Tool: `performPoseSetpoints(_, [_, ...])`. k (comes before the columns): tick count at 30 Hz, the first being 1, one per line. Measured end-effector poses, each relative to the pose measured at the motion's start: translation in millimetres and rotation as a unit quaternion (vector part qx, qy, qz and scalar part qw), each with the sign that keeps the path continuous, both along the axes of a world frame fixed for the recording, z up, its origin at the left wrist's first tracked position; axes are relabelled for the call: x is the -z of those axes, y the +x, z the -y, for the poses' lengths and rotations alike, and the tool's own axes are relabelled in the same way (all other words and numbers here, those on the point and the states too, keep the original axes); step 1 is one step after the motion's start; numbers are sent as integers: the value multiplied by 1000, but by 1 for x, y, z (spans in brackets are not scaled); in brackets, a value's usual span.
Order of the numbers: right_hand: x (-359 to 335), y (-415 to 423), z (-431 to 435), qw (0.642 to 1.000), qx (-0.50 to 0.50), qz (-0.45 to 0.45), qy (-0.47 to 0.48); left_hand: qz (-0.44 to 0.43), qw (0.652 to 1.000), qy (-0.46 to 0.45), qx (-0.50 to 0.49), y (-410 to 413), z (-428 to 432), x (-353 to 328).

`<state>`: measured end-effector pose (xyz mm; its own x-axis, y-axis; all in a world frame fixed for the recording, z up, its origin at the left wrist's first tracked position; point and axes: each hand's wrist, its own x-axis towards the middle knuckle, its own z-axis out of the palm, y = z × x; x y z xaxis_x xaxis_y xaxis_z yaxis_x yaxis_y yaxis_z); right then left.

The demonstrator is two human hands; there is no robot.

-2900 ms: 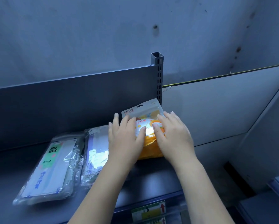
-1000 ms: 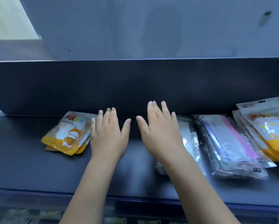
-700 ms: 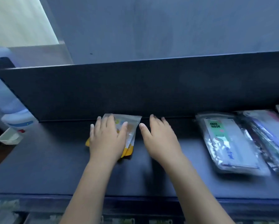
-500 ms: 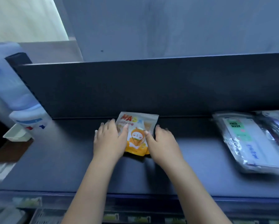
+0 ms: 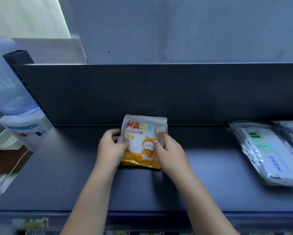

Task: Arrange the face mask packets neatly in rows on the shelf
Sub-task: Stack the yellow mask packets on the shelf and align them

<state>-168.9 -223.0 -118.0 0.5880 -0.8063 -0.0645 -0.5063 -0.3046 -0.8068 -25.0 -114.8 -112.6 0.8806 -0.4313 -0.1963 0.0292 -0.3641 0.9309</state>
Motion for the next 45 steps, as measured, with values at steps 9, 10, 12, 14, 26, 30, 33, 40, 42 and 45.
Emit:
performPoseSetpoints(9, [0,11,1,982,75,112,135,-106,994,-8,-26,17,-1,-4])
performPoseSetpoints(10, [1,12,2,970,100,143,167,-108,994,-2,-24,18,-1,-4])
performPoseSetpoints(12, [2,13,7,940,147,204,229,-118,993,3,-18,19,1,-3])
performPoseSetpoints(14, [4,13,13,910,184,239,285,-127,992,10,-11,23,1,-1])
performPoseSetpoints(26, [5,22,15,899,101,212,370,-169,985,-33,-22,38,-1,6])
performPoseSetpoints(30, [1,20,18,910,105,197,350,-170,980,-87,-51,40,-3,0])
performPoseSetpoints(33, [-5,13,27,909,125,209,339,-166,977,-120,-58,46,-6,-4])
performPoseSetpoints(40, [-25,0,48,918,113,232,302,-185,963,-197,-23,51,-19,-9])
performPoseSetpoints(42, [-28,-7,52,921,110,235,289,-182,961,-205,-14,48,-20,-8])
performPoseSetpoints(45, [-32,-21,59,919,97,255,284,-189,960,-205,-2,39,-17,-7])
